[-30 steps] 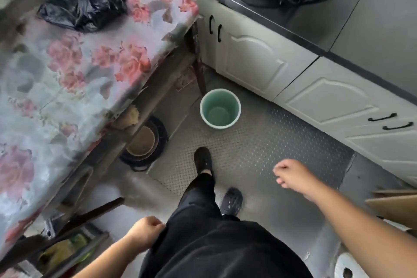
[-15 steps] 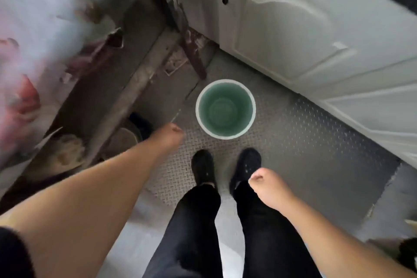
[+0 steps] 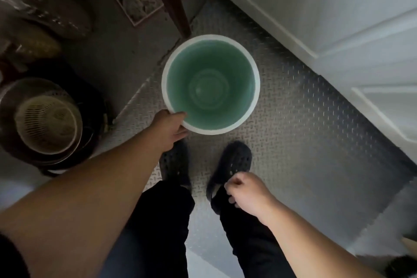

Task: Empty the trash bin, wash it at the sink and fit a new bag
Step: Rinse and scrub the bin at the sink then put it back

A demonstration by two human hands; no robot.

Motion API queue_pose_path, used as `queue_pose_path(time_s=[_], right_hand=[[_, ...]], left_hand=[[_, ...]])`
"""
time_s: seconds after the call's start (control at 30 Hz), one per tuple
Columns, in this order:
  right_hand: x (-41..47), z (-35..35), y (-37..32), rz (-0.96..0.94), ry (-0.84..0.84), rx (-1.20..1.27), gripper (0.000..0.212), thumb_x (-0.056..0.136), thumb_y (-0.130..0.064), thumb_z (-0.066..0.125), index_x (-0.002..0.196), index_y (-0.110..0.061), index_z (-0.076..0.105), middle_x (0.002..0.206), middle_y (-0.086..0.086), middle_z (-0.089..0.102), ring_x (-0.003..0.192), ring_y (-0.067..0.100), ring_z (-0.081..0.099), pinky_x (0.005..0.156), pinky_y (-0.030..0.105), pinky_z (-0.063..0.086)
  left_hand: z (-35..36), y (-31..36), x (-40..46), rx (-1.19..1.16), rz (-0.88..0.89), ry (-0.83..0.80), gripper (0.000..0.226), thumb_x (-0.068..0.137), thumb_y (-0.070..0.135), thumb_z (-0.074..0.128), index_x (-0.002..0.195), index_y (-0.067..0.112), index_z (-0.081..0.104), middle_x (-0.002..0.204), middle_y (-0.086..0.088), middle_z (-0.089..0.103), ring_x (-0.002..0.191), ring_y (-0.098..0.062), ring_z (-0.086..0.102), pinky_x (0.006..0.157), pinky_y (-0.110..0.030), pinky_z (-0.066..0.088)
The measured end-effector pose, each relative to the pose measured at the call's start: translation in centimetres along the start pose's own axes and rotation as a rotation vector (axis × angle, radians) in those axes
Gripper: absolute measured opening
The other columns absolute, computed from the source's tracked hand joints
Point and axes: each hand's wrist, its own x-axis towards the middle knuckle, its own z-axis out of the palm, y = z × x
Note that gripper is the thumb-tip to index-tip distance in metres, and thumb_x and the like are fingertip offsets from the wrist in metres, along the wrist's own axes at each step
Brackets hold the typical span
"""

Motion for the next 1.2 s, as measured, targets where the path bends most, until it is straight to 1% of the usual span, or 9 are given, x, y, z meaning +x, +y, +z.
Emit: queue_pose_path(time_s=[0.07, 0.13, 0.3, 0.5, 0.73, 0.87, 1.0, 1.1, 1.2], right_hand=[[-0.1, -0.2, -0.1, -0.003, -0.013, -0.012, 0.013, 0.086, -0.028, 0.059, 0.084, -0.02, 0.067, 0.081, 0.005, 0.074, 0.08, 0.023, 0.072, 0.083, 0.047, 0.059], [-0.3, -0.4, -0.2, -0.009, -0.016, -0.033, 0.013, 0.088, -0.028, 0.058, 0.085, -0.02, 0.067, 0.081, 0.005, 0.074, 0.081, 0.023, 0.072, 0.082, 0.047, 0.059], [-1.8, -1.4, -0.2, 0.004, 0.054, -0.132, 0.012, 0.091, -0.026, 0.056, 0.087, -0.02, 0.066, 0.084, 0.0, 0.071, 0.084, 0.019, 0.068, 0.081, 0.038, 0.058], [-7.2, -2.9, -0.9, 0.012, 0.054, -0.264, 0.015, 0.091, -0.027, 0.052, 0.085, -0.02, 0.064, 0.081, 0.001, 0.07, 0.078, 0.018, 0.066, 0.072, 0.032, 0.053], [-18.1, -5.3, -5.3, -0.016, 0.084, -0.413, 0.02, 0.088, -0.024, 0.049, 0.09, -0.016, 0.067, 0.086, 0.003, 0.072, 0.086, 0.023, 0.067, 0.078, 0.031, 0.052], [-25.1, -6.9, -7.7, -0.048, 0.126, -0.427, 0.024, 0.088, -0.019, 0.052, 0.09, -0.001, 0.066, 0.079, 0.01, 0.072, 0.071, 0.022, 0.065, 0.066, 0.03, 0.049], [-31.2, -8.6, -8.1, -0.086, 0.16, -0.476, 0.02, 0.089, -0.021, 0.054, 0.081, -0.003, 0.06, 0.085, 0.01, 0.072, 0.068, 0.02, 0.068, 0.061, 0.03, 0.05], [-34.3, -9.6, -7.9, -0.132, 0.125, -0.602, 0.022, 0.089, -0.024, 0.052, 0.07, -0.012, 0.053, 0.067, 0.001, 0.063, 0.069, 0.024, 0.068, 0.059, 0.028, 0.045], [-36.1, -10.6, -8.3, -0.169, 0.087, -0.714, 0.019, 0.086, -0.024, 0.051, 0.069, -0.016, 0.05, 0.063, 0.0, 0.058, 0.061, 0.02, 0.059, 0.059, 0.029, 0.042]], left_hand=[[0.5, 0.0, 0.1, -0.07, 0.017, 0.019, 0.035, 0.093, 0.003, 0.06, 0.127, 0.01, 0.058, 0.118, -0.009, 0.069, 0.097, -0.023, 0.07, 0.073, -0.037, 0.061], [0.7, 0.1, -0.1, -0.092, 0.029, 0.038, 0.038, 0.091, -0.003, 0.057, 0.125, 0.012, 0.059, 0.118, -0.008, 0.068, 0.099, -0.023, 0.069, 0.073, -0.038, 0.061], [-0.2, 0.7, -2.9, -0.101, 0.032, 0.056, 0.033, 0.088, -0.006, 0.057, 0.094, 0.025, 0.062, 0.104, 0.0, 0.071, 0.091, -0.018, 0.07, 0.059, -0.031, 0.061], [-5.4, 0.4, -9.0, -0.119, 0.02, 0.102, 0.036, 0.086, -0.011, 0.06, 0.103, 0.02, 0.062, 0.099, -0.001, 0.069, 0.086, -0.017, 0.068, 0.048, -0.025, 0.058], [-13.0, -0.4, -21.4, -0.168, -0.042, 0.177, 0.032, 0.086, -0.009, 0.065, 0.099, 0.02, 0.059, 0.1, -0.003, 0.067, 0.086, -0.019, 0.066, 0.058, -0.033, 0.057], [-16.3, -1.2, -30.0, -0.205, -0.064, 0.211, 0.028, 0.088, -0.007, 0.066, 0.109, 0.009, 0.057, 0.103, -0.013, 0.067, 0.083, -0.027, 0.067, 0.069, -0.041, 0.059], [-19.9, -2.7, -37.8, -0.218, -0.076, 0.197, 0.025, 0.091, 0.001, 0.068, 0.115, -0.004, 0.06, 0.107, -0.022, 0.071, 0.089, -0.037, 0.072, 0.078, -0.043, 0.062], [-22.2, -5.3, -42.7, -0.31, -0.028, 0.186, 0.022, 0.091, -0.003, 0.064, 0.113, 0.001, 0.065, 0.109, -0.019, 0.073, 0.092, -0.034, 0.073, 0.067, -0.035, 0.064], [-23.6, -8.7, -46.8, -0.422, -0.032, 0.221, 0.023, 0.092, -0.006, 0.06, 0.113, 0.002, 0.065, 0.109, -0.016, 0.074, 0.092, -0.033, 0.074, 0.061, -0.032, 0.063]])
